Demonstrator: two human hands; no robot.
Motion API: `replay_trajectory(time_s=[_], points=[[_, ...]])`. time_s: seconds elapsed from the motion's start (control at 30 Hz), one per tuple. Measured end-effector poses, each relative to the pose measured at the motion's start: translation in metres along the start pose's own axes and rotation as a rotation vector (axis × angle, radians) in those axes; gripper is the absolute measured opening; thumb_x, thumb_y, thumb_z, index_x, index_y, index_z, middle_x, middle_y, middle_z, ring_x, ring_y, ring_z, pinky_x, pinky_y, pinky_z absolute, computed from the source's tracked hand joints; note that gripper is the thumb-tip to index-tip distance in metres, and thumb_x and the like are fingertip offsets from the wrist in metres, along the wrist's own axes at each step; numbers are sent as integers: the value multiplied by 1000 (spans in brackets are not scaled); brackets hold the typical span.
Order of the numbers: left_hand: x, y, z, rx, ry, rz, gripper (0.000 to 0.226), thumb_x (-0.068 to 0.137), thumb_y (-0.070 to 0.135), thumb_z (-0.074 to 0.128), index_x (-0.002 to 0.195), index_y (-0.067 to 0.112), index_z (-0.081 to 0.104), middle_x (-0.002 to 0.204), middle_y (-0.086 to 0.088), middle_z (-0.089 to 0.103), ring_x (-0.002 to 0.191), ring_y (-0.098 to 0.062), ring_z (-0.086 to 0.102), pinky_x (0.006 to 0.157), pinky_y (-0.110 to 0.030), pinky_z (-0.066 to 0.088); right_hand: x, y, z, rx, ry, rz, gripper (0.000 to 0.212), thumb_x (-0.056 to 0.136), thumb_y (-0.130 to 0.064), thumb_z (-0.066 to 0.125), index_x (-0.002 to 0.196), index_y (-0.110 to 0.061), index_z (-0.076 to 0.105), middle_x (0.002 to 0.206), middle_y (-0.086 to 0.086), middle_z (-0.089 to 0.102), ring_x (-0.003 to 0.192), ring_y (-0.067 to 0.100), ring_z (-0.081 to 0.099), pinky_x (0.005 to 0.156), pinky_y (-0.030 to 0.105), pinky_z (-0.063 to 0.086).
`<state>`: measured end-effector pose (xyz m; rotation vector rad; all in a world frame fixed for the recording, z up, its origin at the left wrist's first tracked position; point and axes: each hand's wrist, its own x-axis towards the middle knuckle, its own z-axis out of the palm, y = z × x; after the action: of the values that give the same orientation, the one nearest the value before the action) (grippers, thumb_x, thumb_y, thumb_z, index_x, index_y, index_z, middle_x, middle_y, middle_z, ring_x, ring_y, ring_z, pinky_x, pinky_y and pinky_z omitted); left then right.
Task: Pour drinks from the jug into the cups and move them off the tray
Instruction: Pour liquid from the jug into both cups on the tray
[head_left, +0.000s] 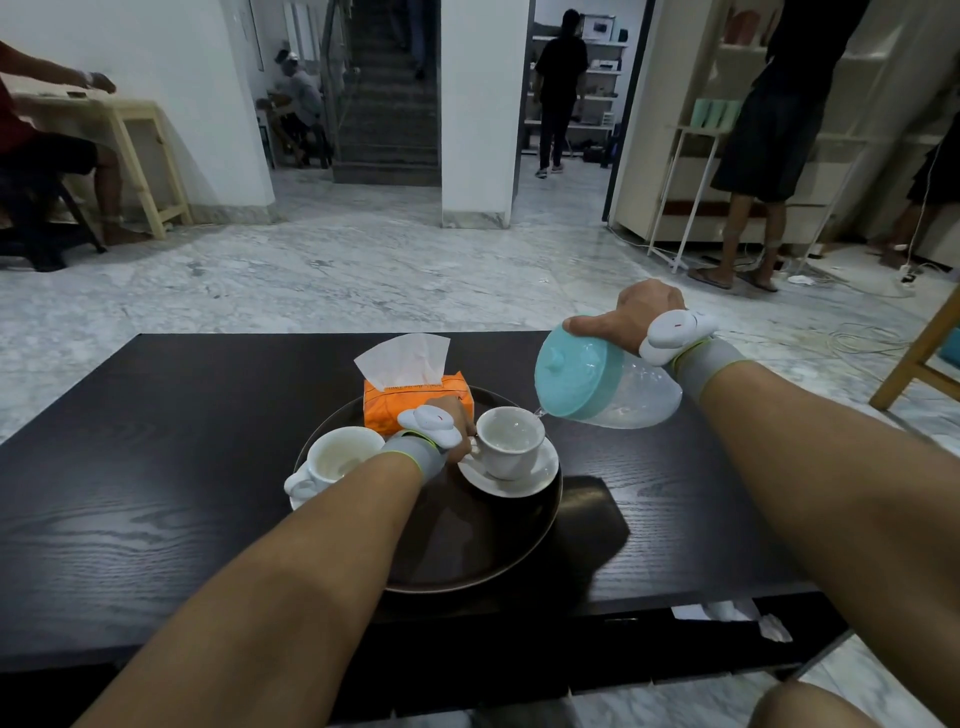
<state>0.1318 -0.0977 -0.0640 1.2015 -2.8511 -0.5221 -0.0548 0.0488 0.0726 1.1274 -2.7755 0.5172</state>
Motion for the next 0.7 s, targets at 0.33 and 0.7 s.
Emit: replay_trajectory(time_s=[0.33, 0.7], points=[[-3, 1, -1, -23, -10, -4, 29, 85, 23, 65, 112, 20, 74, 108, -5, 73, 97, -26, 68, 88, -35, 57, -2, 0, 0, 9, -20, 3, 70, 66, -76, 63, 68, -7, 56, 70, 6, 50, 68, 21, 50, 55, 29, 34], [-9, 4, -4, -12, 2, -20, 29, 84, 21, 65, 111, 18, 74, 107, -5, 74, 95, -26, 68, 88, -36, 57, -3, 7, 2, 159, -30, 62, 67, 62, -75, 67, 69, -9, 56, 69, 7, 51, 66, 21, 48, 59, 31, 36]])
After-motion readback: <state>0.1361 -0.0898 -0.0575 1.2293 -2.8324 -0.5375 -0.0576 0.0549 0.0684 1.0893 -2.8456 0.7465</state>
